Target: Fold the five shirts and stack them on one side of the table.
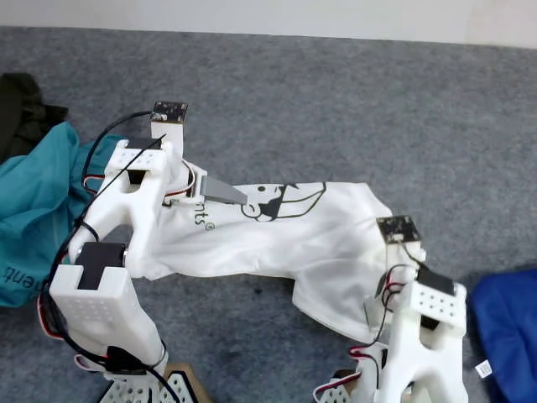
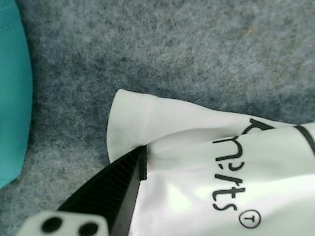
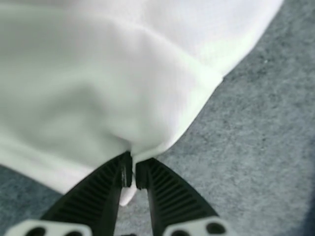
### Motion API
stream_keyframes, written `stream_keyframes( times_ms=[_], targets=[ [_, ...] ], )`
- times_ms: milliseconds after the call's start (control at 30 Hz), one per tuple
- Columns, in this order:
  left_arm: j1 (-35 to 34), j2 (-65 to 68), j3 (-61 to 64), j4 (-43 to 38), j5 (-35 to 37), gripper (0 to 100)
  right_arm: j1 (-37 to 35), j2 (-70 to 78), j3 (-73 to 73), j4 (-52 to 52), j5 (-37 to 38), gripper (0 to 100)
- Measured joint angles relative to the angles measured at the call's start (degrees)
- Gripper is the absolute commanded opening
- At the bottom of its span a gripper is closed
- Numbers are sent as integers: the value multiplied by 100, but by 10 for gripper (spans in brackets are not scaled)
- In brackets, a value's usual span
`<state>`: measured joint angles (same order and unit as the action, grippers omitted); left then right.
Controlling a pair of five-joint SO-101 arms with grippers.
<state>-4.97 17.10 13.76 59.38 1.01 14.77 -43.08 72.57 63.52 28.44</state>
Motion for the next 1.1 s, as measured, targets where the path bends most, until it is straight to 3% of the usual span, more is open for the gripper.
stream_keyframes(
  times_ms=[267,500,967,1100],
  targets=[
    [0,0,0,0,0,601,-35,9,-1776,1178,-404,5],
    [0,0,0,0,0,601,-431,484,-3042,1538,-967,5],
    [0,0,9,0,0,601,-853,5512,-7560,1829,-2145,5],
    [0,0,9,0,0,601,-914,6541,-8695,2031,-2207,58]
  ],
)
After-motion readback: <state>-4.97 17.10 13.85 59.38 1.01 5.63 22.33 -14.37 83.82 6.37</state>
